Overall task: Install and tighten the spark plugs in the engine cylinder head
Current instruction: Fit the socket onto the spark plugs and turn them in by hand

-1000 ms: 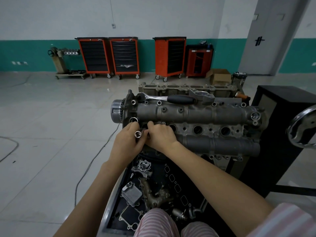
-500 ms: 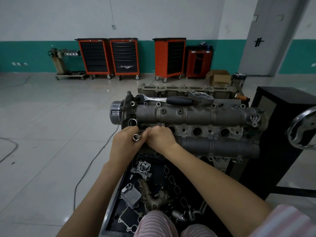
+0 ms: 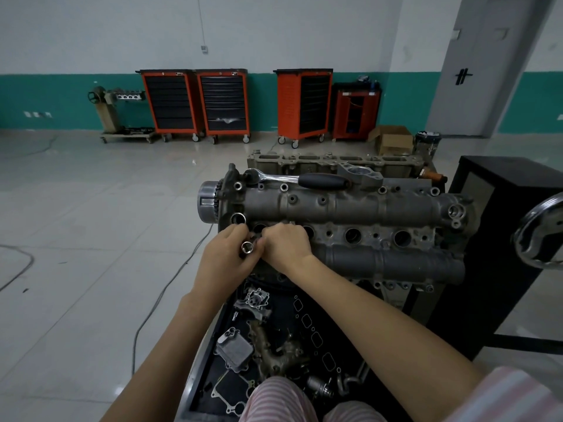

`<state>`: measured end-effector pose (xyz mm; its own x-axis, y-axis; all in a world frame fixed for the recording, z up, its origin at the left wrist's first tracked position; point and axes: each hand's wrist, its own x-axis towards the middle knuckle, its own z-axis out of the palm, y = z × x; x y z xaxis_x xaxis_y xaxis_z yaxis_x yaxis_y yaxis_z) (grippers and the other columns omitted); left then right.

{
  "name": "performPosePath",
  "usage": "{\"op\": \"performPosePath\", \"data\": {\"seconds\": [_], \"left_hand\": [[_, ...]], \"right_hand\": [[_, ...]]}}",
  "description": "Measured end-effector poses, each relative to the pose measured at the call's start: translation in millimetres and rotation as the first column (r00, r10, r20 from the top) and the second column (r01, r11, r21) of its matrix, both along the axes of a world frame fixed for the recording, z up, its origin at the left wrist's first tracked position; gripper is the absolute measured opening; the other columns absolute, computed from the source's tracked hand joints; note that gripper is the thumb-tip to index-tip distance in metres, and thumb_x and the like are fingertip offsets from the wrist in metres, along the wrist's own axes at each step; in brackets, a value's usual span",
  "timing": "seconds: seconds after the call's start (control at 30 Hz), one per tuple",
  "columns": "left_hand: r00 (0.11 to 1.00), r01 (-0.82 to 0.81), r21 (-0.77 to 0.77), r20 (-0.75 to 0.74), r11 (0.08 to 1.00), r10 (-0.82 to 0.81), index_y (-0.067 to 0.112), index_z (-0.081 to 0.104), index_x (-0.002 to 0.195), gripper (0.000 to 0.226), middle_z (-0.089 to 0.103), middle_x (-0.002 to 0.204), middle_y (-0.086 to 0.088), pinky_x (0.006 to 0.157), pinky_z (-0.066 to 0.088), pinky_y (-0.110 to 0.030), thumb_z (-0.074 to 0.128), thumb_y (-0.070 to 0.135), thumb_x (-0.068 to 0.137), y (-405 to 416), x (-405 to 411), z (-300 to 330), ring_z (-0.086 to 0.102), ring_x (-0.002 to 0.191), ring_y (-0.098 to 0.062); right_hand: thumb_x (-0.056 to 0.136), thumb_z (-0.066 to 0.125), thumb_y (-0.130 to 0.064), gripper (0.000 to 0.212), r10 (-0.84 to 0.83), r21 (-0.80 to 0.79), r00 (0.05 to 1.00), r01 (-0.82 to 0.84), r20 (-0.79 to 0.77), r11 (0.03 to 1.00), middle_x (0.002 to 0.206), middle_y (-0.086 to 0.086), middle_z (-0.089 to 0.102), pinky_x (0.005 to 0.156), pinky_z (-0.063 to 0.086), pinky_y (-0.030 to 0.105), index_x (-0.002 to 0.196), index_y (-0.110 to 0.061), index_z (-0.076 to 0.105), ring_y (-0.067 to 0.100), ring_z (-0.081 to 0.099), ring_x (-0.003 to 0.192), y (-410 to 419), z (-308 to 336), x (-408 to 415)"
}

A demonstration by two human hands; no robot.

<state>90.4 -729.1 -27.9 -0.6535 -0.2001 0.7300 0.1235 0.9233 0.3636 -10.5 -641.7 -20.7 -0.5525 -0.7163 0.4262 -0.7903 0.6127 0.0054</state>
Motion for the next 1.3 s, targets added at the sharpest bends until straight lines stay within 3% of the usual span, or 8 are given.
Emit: {"op": "performPosePath", "data": {"seconds": [0.2, 0.37, 0.57, 0.73, 0.83, 0.93, 1.1, 1.3], "left_hand": [[0.998, -0.051, -0.025, -0.021, 0.998, 0.051, 0.014, 0.033, 0.056, 0.046, 0.034, 0.052, 0.005, 0.042, 0.028, -0.030, 0.069, 0.018, 0.084, 0.0, -3.9, 2.6, 0.035, 0.046, -0.018], [0.999, 0.032, -0.060, -0.026, 0.998, -0.033, 0.011, 0.038, 0.067, 0.031, 0.039, 0.064, 0.004, 0.046, 0.025, -0.017, 0.044, 0.035, 0.087, -5.5, 0.6, 0.6, 0.036, 0.051, -0.015], [0.999, 0.026, -0.067, -0.028, 0.997, -0.028, 0.020, 0.033, 0.068, 0.025, 0.036, 0.064, 0.009, 0.046, 0.024, -0.014, 0.047, 0.036, 0.082, -4.0, -0.4, -2.4, 0.035, 0.051, -0.013], [0.998, -0.065, -0.075, -0.007, 0.995, 0.064, 0.022, 0.026, 0.059, 0.049, 0.024, 0.051, 0.012, 0.043, 0.019, -0.018, 0.067, 0.033, 0.083, -2.6, -5.8, 0.1, 0.031, 0.046, -0.013], [0.997, -0.083, -0.104, -0.010, 0.991, 0.083, 0.018, 0.028, 0.058, 0.044, 0.028, 0.053, 0.010, 0.042, 0.019, -0.022, 0.056, 0.037, 0.086, -1.8, -5.7, 0.7, 0.032, 0.047, -0.016], [0.999, -0.036, -0.128, -0.033, 0.991, 0.032, 0.019, 0.029, 0.064, 0.033, 0.033, 0.058, 0.008, 0.043, 0.018, -0.015, 0.045, 0.037, 0.086, -1.8, -3.4, 0.8, 0.031, 0.048, -0.014], [1.000, 0.005, -0.033, -0.003, 0.999, -0.005, 0.018, 0.032, 0.071, 0.026, 0.036, 0.066, 0.008, 0.047, 0.023, -0.013, 0.042, 0.038, 0.084, -6.9, -0.4, -2.6, 0.033, 0.053, -0.010], [1.000, -0.026, 0.025, 0.003, 0.999, 0.026, 0.017, 0.032, 0.069, 0.030, 0.036, 0.063, 0.009, 0.047, 0.026, -0.018, 0.050, 0.038, 0.082, -4.9, -3.7, -3.5, 0.036, 0.053, -0.012]], "right_hand": [[0.088, 0.046, -0.027, 0.026, 0.012, -0.119, 0.999, -0.006, 0.052, 0.993, 0.083, 0.010, 0.067, 0.058, 0.033, 0.028, 0.082, -0.011, 0.065, 0.032, 0.063, 0.080, 1.4, -4.4, 0.8], [0.087, 0.047, -0.029, 0.027, 0.028, -0.142, 0.999, -0.022, 0.038, 0.990, 0.081, 0.013, 0.066, 0.056, 0.028, 0.028, 0.081, -0.006, 0.060, 0.033, 0.062, 0.075, 2.7, -5.0, 2.3], [0.090, 0.042, -0.019, 0.018, 0.016, -0.039, 0.995, -0.020, -0.095, 0.999, 0.090, 0.011, 0.067, 0.055, 0.031, 0.029, 0.101, -0.008, 0.052, 0.030, 0.065, 0.081, 0.6, -8.1, 2.3], [0.092, 0.039, -0.020, 0.019, 0.024, -0.070, 0.997, -0.029, -0.073, 0.997, 0.093, 0.010, 0.068, 0.058, 0.032, 0.030, 0.099, -0.010, 0.053, 0.030, 0.065, 0.084, 1.9, -9.9, 1.4], [0.090, 0.041, -0.019, 0.018, 0.033, -0.081, 0.997, -0.038, -0.070, 0.996, 0.089, 0.012, 0.069, 0.056, 0.032, 0.030, 0.098, -0.007, 0.051, 0.031, 0.066, 0.081, 1.2, -10.3, 2.1], [0.090, 0.040, -0.019, 0.019, 0.009, -0.081, 0.999, -0.012, -0.045, 0.997, 0.087, 0.013, 0.068, 0.056, 0.033, 0.031, 0.099, -0.005, 0.048, 0.032, 0.065, 0.079, -2.0, -8.5, 1.5], [0.090, 0.042, -0.025, 0.025, -0.015, -0.034, 0.999, 0.013, -0.042, 0.999, 0.093, 0.013, 0.067, 0.058, 0.033, 0.030, 0.099, -0.006, 0.054, 0.032, 0.064, 0.084, -4.7, -6.8, 1.2], [0.092, 0.041, -0.019, 0.020, 0.015, -0.029, 0.997, -0.017, -0.072, 0.999, 0.095, 0.012, 0.067, 0.058, 0.031, 0.030, 0.100, -0.008, 0.054, 0.031, 0.064, 0.087, -3.3, -9.7, -0.1]]}}
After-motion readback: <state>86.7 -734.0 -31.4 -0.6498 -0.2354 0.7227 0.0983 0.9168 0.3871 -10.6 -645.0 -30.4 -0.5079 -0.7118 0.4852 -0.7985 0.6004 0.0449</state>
